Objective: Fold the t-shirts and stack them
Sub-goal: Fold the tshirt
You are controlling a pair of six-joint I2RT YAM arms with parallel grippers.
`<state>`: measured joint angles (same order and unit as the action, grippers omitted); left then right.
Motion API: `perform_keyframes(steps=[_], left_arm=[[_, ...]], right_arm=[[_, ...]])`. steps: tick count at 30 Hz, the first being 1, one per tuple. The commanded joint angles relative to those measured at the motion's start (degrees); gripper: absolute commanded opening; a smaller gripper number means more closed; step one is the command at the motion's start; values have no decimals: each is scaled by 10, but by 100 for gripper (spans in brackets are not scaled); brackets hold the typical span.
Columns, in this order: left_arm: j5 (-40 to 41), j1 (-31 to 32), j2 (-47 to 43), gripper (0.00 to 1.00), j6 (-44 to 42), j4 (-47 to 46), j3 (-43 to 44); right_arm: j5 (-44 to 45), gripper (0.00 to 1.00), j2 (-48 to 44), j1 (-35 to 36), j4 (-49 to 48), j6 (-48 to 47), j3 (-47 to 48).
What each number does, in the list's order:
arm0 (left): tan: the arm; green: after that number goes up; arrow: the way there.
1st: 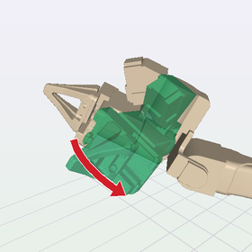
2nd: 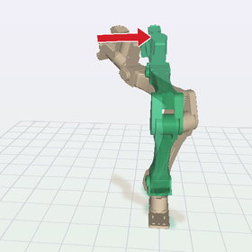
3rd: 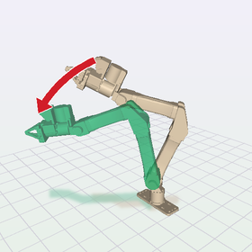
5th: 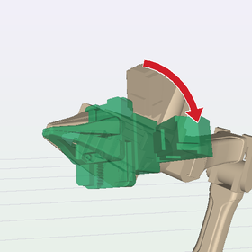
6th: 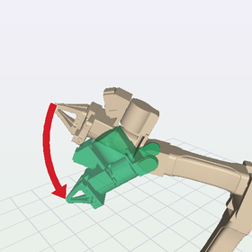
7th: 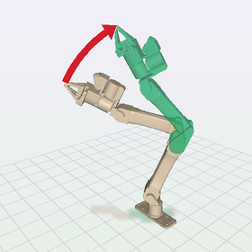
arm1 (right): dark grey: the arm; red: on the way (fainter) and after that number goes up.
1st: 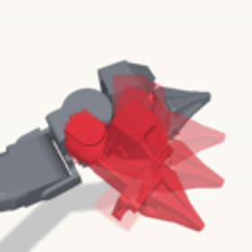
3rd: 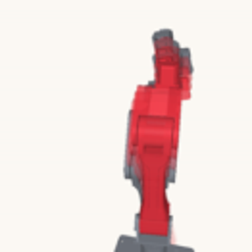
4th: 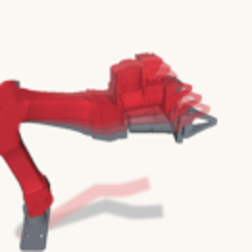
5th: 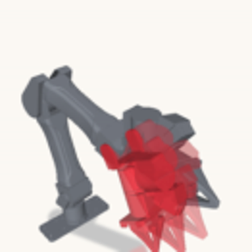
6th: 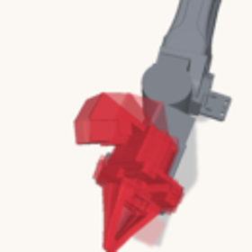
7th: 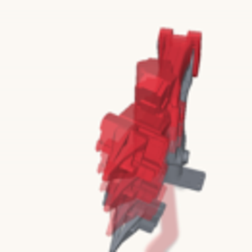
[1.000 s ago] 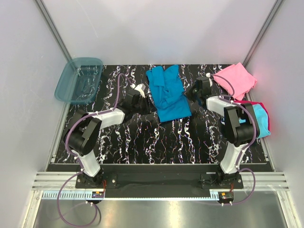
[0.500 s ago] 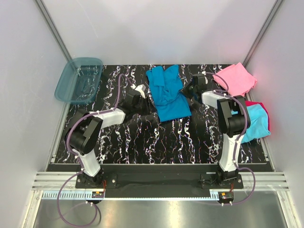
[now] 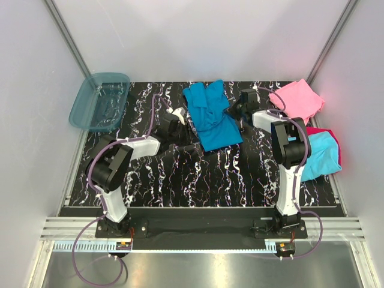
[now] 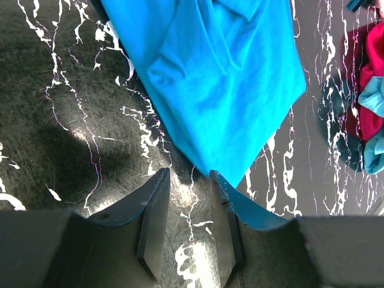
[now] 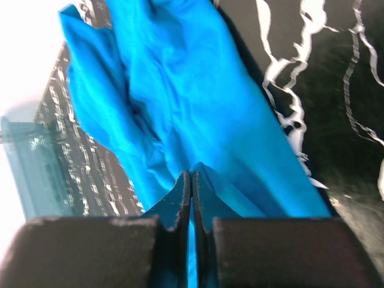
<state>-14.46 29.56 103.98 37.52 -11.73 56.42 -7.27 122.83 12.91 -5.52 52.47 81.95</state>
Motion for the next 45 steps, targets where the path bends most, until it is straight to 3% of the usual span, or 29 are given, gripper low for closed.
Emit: perform_keyframes(steps=[1,2,5,8,16,28,38,45], left_arm=[[-12,1,-2,36,-4,-30,15],[-12,1,0,36,-4,-30,16],[-13,1,3,36,-4,-30,19],[-14,2,5,36,-3,-34,20],[-17,2,36,36,12,-44,50],[-22,0,134,40,0,27,228],[-25,-2,139,40,0,14,211],[16,-3,125,40,-38,86,227]], right_arm=[[-17,13,8,-3,-4,5,32],[-17,32,8,-3,-4,4,32],[-13,53,4,-2,-5,4,21],[-8,59,-6,-3,-8,2,6],[5,60,-70,-4,-27,1,-54],[19,60,-129,-16,-28,-19,-117],[8,60,-136,-27,-35,-16,-127],[0,59,-134,-28,-46,-9,-135]])
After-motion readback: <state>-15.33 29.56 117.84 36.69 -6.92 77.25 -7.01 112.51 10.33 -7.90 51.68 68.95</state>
